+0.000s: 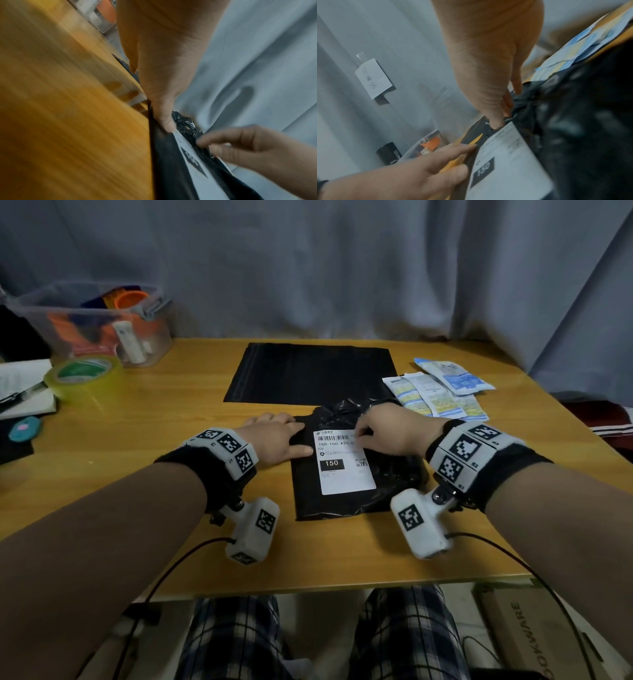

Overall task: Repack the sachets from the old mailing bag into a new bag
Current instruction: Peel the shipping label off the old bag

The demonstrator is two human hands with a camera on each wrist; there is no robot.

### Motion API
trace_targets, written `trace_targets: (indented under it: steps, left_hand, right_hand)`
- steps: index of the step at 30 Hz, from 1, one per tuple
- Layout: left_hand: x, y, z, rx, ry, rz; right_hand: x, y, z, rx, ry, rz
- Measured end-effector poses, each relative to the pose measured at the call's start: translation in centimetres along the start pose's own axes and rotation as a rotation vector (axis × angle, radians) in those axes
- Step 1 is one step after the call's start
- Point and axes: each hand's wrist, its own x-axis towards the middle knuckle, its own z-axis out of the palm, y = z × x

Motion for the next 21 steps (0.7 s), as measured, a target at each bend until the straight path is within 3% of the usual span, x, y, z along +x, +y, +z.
trace_targets:
  steps: [4, 10, 14, 21]
  left_hand:
    - [0.3, -0.1, 0.0, 0.017, -0.04, -0.014]
    - [0.8, -0.6, -0.1, -0.004, -0.093, -0.024]
    - [1.1, -0.7, -0.7, 0.049, -0.082, -0.006]
    - [1.9, 0.4, -1.5, 0.011, -0.027, 0.063]
  right_hand:
    - [2.3, -2.6, -0.6, 0.128, 0.238, -0.081]
    - [4.5, -3.2, 1.3, 0.047, -0.042, 0.005]
    - [4.5, -1.7, 2.3, 0.175, -0.062, 0.016]
    - [5.2, -1.3, 2.2, 0.147, -0.148, -0.039]
